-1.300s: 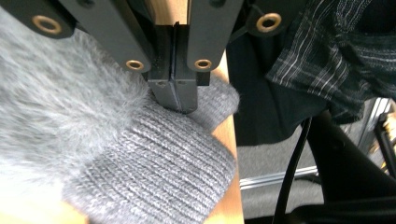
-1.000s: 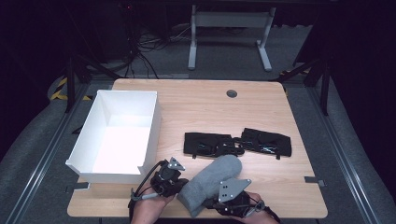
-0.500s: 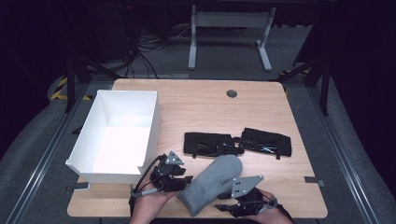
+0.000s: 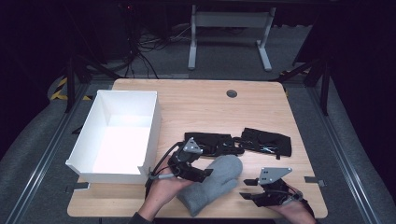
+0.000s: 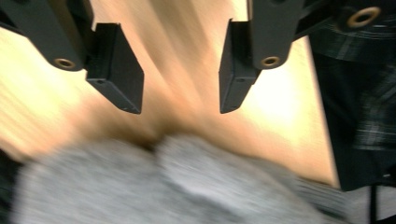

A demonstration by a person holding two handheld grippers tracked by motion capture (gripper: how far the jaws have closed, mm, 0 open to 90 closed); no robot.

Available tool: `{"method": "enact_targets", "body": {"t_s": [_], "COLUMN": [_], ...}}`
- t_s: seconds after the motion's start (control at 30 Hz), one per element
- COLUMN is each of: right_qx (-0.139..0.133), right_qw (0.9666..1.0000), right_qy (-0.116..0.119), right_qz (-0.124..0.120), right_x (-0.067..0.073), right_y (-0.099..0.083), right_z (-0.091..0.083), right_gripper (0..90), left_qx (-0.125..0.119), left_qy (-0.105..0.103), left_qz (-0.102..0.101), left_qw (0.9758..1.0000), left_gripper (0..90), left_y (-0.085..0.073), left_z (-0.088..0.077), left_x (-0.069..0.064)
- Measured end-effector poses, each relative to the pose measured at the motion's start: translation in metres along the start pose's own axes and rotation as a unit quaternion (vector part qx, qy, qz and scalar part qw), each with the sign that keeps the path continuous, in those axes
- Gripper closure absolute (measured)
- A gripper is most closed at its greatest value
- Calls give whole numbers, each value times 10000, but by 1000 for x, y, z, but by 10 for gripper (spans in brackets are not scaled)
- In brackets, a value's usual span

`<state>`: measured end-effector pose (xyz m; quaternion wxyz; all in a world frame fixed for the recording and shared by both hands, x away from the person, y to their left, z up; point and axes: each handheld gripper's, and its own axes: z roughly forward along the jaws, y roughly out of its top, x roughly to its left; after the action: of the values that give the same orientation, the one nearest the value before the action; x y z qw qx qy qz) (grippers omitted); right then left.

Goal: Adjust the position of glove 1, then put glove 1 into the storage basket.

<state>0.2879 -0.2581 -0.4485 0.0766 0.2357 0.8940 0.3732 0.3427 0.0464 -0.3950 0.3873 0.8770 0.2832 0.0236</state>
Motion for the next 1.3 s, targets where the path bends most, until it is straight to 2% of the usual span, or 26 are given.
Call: {"method": "enact_targets", "body": {"t_s": [0.03,0.07,0.13,0.2,0.27,0.3,0.47,0.6,0.67,0.8,0.93,0.97,1.07,1.13,1.3], "right_qx": [0,-26,-14,-30,-49,-49,-29,-2,0,29,16,5,-49,-59,-24], "right_qw": [10000,9999,9997,9987,9980,9980,9954,9948,9946,9942,9935,9931,9925,9922,9912], "right_qy": [0,-118,-162,-416,-516,-516,-811,-891,-917,-951,-1016,-1054,-1100,-1112,-1178], "right_qz": [0,98,156,277,359,359,510,494,488,509,510,518,528,559,611], "right_x": [0,-9,-13,-27,-34,-34,-47,-50,-50,-52,-56,-57,-58,-60,-61], "right_y": [0,-5,-7,-14,-18,-18,-25,-26,-26,-27,-29,-29,-30,-30,-31], "right_z": [0,-5,-6,-12,-15,-15,-20,-18,-18,-17,-17,-17,-17,-16,-10], "right_gripper": [490,450,430,355,326,326,299,279,269,260,246,240,222,205,189], "left_qx": [5,32,77,132,210,219,466,667,834,904,969,1000,991,1041,1051], "left_qy": [-21,-60,-79,-111,-129,-150,-168,-210,-324,-411,-759,-892,-1068,-1220,-1457], "left_qz": [48,79,119,197,266,323,413,329,266,233,98,52,80,60,-84], "left_qw": [10000,9999,9999,9997,9993,9991,9979,9970,9956,9948,9924,9910,9893,9870,9837], "left_gripper": [270,235,218,175,156,156,134,96,78,85,165,198,315,416,616], "left_y": [2,5,6,8,10,11,11,6,1,-3,-7,-8,-8,-8,-7], "left_z": [3,8,12,18,23,27,41,55,63,68,71,71,71,71,69], "left_x": [0,-1,-1,-3,-4,-5,-6,-3,0,3,9,11,11,12,17]}}
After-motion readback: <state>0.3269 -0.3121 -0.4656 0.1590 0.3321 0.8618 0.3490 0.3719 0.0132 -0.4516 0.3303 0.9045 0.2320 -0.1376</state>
